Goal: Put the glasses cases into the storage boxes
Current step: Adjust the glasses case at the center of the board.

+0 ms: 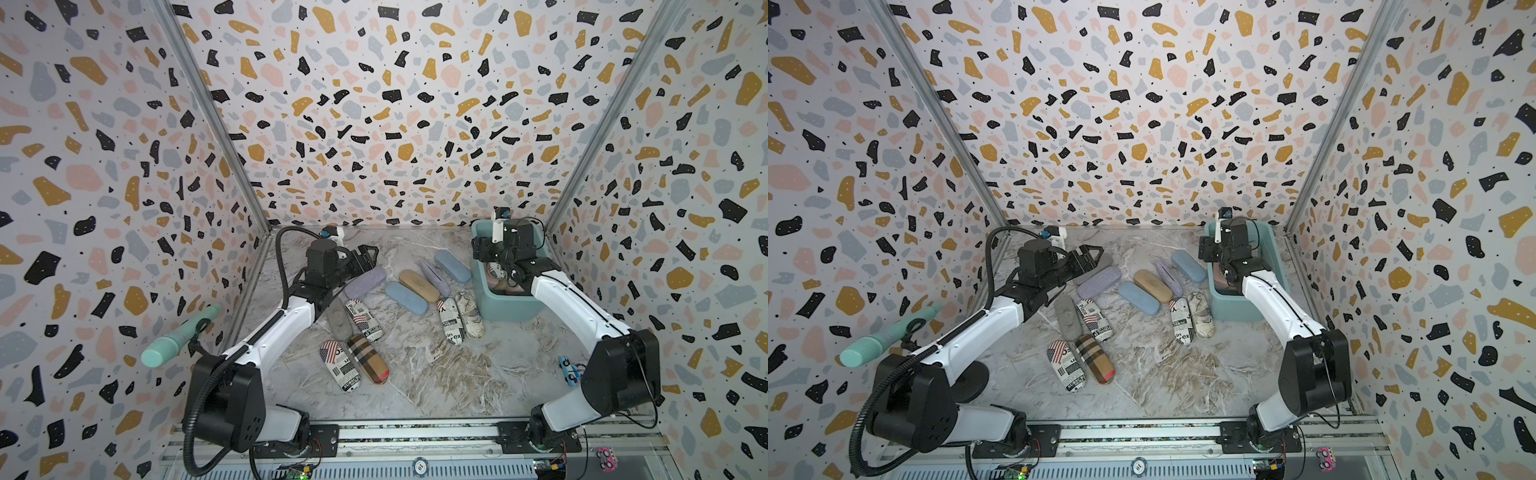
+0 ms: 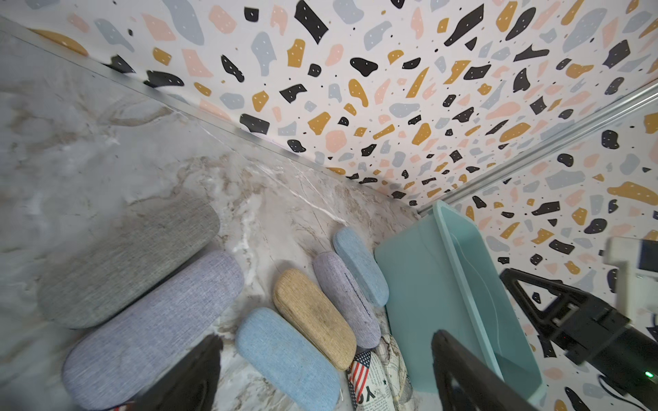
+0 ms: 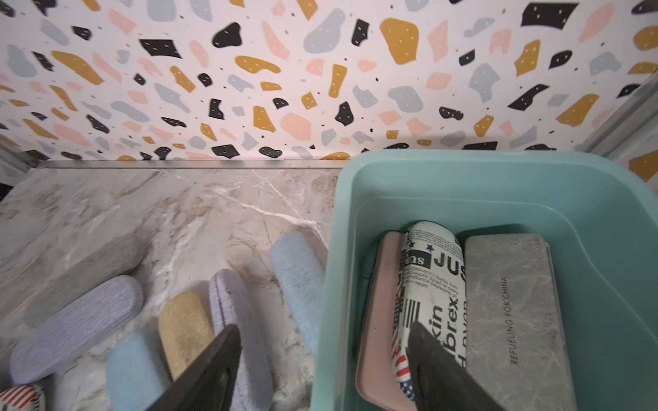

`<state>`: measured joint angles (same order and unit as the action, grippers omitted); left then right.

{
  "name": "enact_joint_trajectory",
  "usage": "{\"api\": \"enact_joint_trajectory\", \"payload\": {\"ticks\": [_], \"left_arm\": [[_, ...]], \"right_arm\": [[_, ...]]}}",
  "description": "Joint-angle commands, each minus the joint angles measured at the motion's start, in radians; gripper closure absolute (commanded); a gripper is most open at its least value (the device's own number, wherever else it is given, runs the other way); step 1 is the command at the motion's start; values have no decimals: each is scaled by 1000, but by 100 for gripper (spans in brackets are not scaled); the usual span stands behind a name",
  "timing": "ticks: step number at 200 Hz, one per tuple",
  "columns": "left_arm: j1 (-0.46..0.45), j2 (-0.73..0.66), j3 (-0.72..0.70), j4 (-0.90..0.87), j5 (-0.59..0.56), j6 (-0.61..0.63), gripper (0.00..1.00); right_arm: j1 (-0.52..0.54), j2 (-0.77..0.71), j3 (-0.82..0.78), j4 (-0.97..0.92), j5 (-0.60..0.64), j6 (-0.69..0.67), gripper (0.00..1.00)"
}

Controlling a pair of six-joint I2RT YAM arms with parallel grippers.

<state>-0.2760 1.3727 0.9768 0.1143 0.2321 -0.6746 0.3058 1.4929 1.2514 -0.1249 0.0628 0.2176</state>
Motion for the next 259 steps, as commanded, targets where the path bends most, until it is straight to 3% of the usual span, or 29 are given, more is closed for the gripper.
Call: {"api": "enact_joint_trajectory", "payload": {"ticks": [1,44,67,90,104,117,151,181,218,259], "left_arm": [[3,-42,18,-14,-90,37,7],[4,-79,-22,11,-325,61,2],[20,-106,-36,20,-457,-51,1],[85,-95,-12,52,-372,-183,0],[114,-69,20,52,-346,-243,1],[124,-33,64,40,-347,-251,1],[126,61,129,36,-305,-218,1],[126,121,71,169,-106,-281,1],[123,161,26,252,59,-369,6],[110,123,6,282,74,-351,7]], "right_arm": [[86,-65,-6,-42,56,-20,25],[302,-94,-17,-111,135,-32,26],[412,-100,-53,-125,144,-59,26],[502,-90,-72,-144,154,-26,26],[541,-70,-75,-154,91,28,26],[576,-46,-81,-156,26,40,26],[633,32,-108,-140,33,64,24],[589,89,-108,-141,58,31,23],[480,226,-59,-140,26,-58,20],[413,373,61,-149,44,-126,17]]}}
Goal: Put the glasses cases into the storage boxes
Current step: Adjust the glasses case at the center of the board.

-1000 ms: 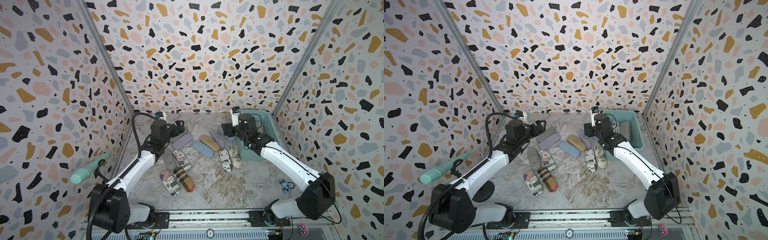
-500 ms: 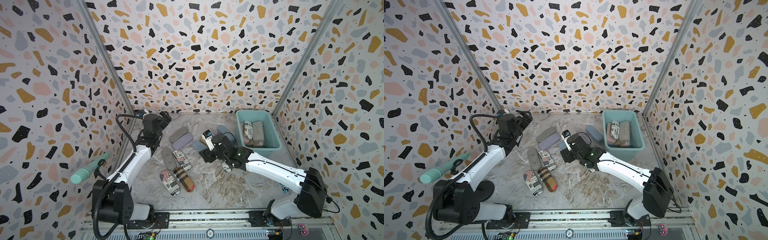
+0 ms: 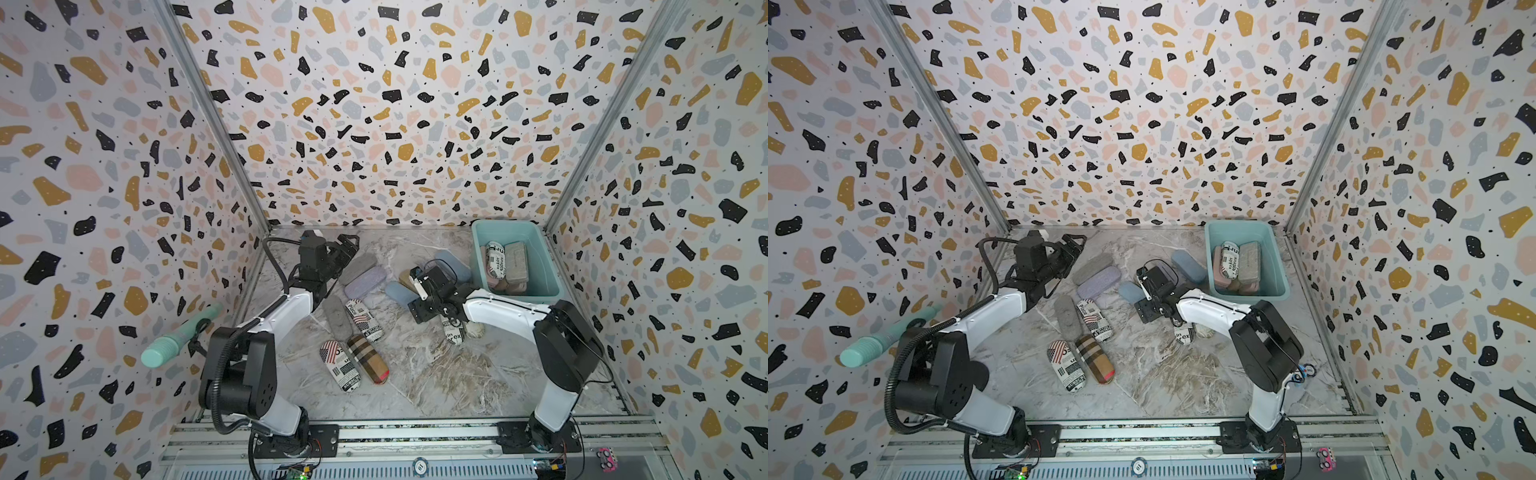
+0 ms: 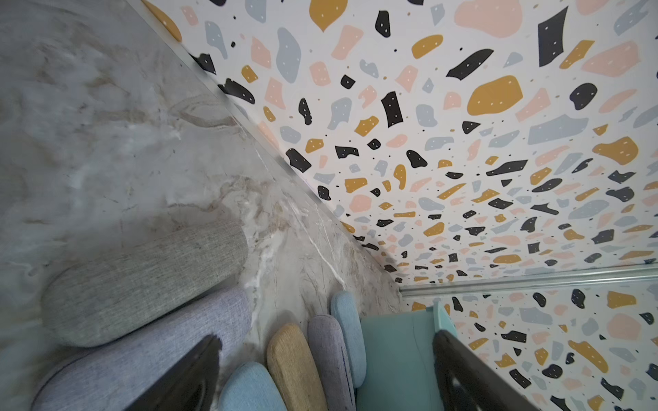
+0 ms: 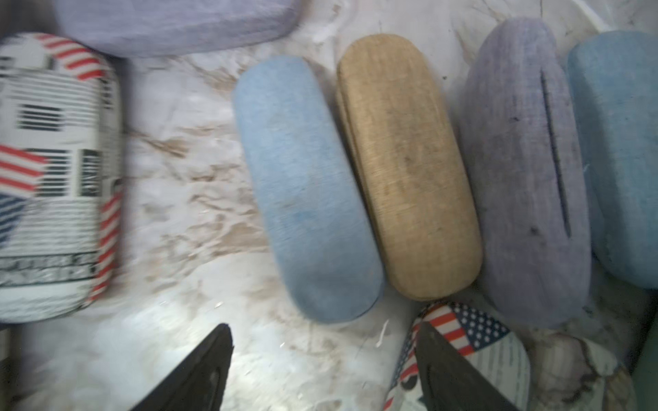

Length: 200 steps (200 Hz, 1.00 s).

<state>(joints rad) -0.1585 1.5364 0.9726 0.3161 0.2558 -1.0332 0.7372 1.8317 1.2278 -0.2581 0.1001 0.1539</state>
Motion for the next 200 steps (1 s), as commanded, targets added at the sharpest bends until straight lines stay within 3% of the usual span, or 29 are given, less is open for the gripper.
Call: {"api": "enact_joint_trajectory", "payload": {"ticks": [1,92,200], "left_arm": [[-7,-41,12,76,50,10,7],[-7,-13,32,65,86,21,7],[-7,-13,32,66,85,21,7]], "right_arm": [[-20,36,87,-15,4,-64,17],[-55,202,228,-9,-74,-73,25],[32,240,267,-21,-151,-5,26]]}}
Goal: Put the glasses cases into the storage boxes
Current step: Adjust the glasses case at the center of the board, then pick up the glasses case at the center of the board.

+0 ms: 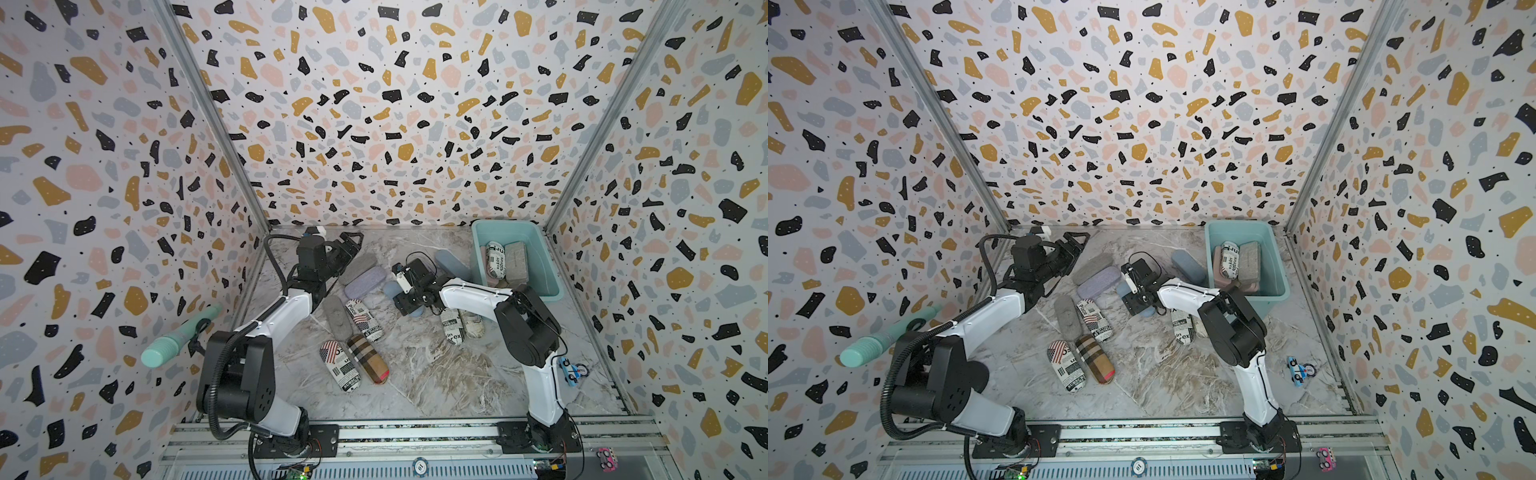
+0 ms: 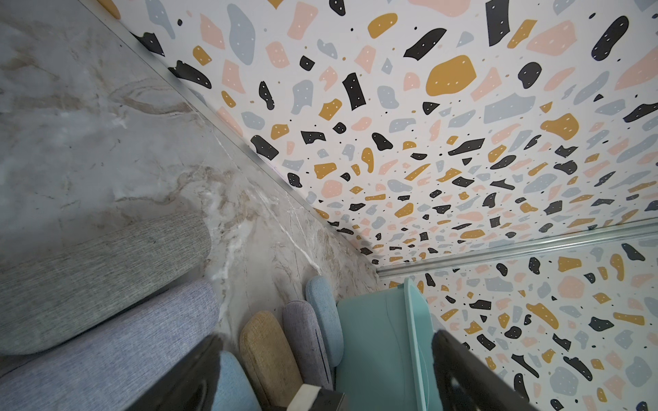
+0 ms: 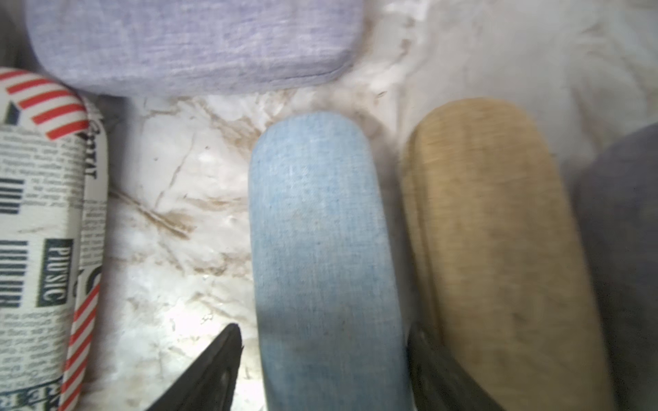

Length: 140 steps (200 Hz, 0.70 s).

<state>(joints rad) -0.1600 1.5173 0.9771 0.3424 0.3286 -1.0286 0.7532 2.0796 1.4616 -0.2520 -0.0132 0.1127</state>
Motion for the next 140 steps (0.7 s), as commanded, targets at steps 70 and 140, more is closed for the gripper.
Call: {"api": "enact_joint_trajectory", "payload": {"ticks": [70,140], "left_arm": [[-5,5,26,39,11,16,8],[-6,9,26,37,8,19,7]], "right_arm": [[47,13,84,-84,76,76,22],[72,75,110,-86,156,68,25]]}}
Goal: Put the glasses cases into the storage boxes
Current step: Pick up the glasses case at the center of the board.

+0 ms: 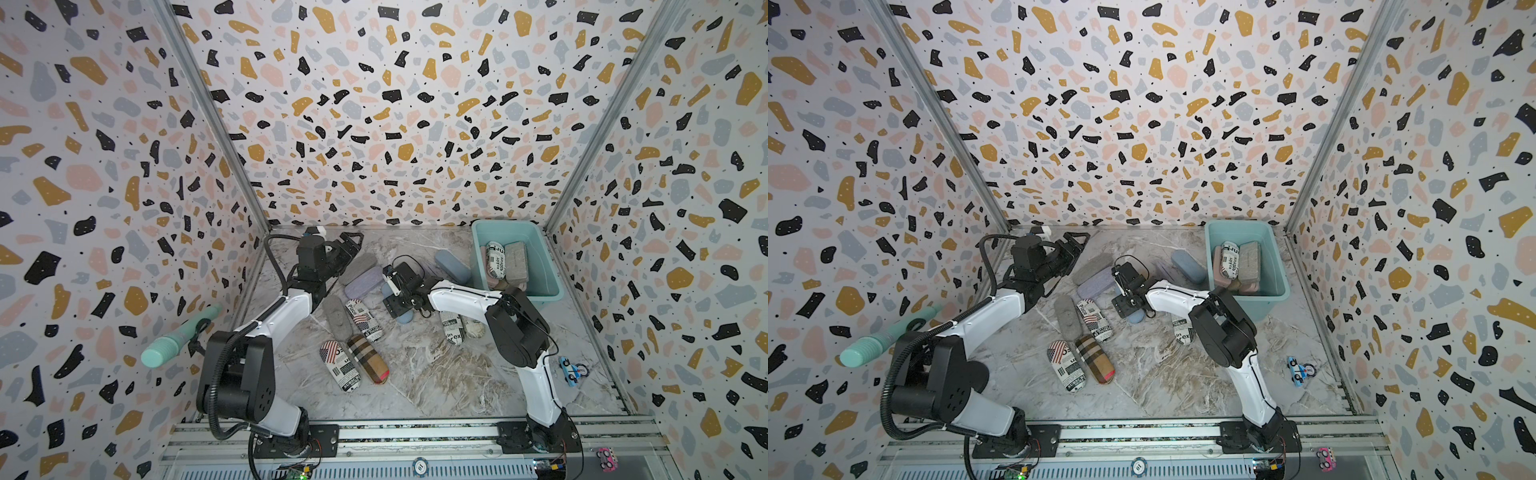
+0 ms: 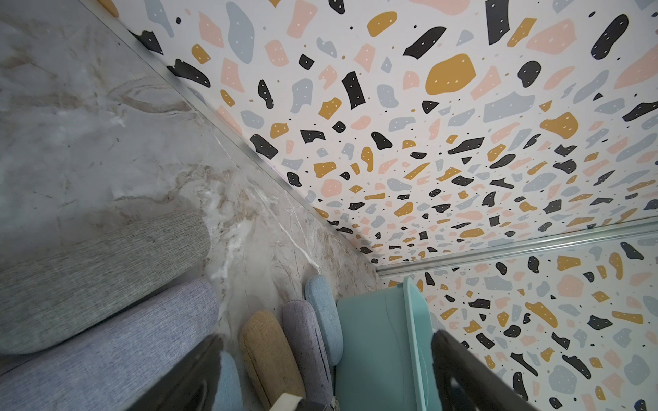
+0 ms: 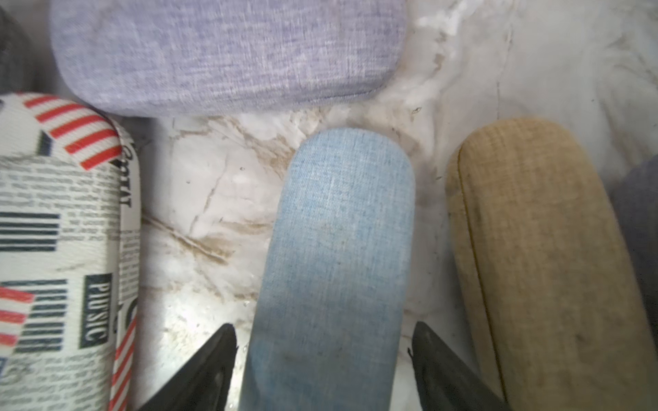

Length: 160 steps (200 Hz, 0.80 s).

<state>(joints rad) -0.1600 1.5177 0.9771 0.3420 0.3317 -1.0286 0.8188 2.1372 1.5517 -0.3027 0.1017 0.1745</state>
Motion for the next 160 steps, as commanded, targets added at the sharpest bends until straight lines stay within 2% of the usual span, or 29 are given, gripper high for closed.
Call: {"api": "enact_joint_trajectory", "payload": {"ticks": [1,77,160], "left_arm": [[-6,8,26,37,5,19,8],[-6,9,28,35,5,20,7],[-6,9,28,32,4,25,7]], "right_arm": [[6,19,20,-34,41,7,25],[23,-5,-22,8,47,12,37],[23,-100,-83,66,34,13,38]]}}
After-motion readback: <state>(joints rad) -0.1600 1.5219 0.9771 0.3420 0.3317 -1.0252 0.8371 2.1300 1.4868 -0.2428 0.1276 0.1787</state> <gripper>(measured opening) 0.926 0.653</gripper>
